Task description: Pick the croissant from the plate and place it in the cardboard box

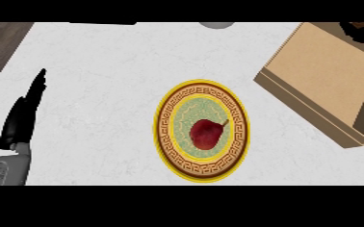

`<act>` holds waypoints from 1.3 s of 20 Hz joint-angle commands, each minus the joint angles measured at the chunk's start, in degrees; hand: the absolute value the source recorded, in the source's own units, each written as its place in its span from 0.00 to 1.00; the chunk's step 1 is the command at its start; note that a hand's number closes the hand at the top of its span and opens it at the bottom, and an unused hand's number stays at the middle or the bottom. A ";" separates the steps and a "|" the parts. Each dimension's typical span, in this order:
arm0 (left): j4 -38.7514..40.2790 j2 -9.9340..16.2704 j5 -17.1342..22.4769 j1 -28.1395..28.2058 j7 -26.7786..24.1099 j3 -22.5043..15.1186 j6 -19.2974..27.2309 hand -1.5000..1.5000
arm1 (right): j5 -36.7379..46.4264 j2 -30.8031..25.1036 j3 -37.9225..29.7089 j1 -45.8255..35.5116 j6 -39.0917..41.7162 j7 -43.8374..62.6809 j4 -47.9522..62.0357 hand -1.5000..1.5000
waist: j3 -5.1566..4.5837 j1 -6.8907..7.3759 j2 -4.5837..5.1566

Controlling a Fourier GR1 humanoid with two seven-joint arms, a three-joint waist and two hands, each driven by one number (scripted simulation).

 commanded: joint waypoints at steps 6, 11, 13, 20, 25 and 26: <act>1.49 -1.40 -0.78 -1.95 -0.95 -0.54 0.86 0.50 | 4.95 7.25 1.29 -2.81 -13.19 3.72 9.65 1.00 | 0.06 1.03 0.72; 1.91 -0.58 0.12 -2.69 -1.23 -0.01 -0.65 0.50 | 2.80 7.31 -0.87 -4.23 -6.72 7.67 14.68 0.00 | 0.07 1.22 0.84; -3.23 0.58 0.29 0.13 1.38 0.03 -1.69 0.50 | 2.48 10.61 -1.10 -2.38 -8.67 6.62 14.94 0.00 | 0.13 1.52 0.37; 0.96 -2.26 -1.31 -0.56 -2.04 -1.09 0.84 0.50 | -1.92 9.51 -6.16 -4.59 -10.95 1.16 13.56 0.00 | 0.14 1.50 0.89; 0.71 -0.85 -0.92 -1.44 -0.08 -0.20 -0.17 0.50 | -7.88 4.88 -12.31 -6.31 -7.33 0.03 13.48 0.00 | 0.14 0.62 0.60; -0.53 0.38 0.69 -1.10 0.50 0.70 -2.15 0.50 | -8.38 4.54 -12.96 -5.17 -7.80 -0.35 14.08 0.00 | 0.16 1.13 0.66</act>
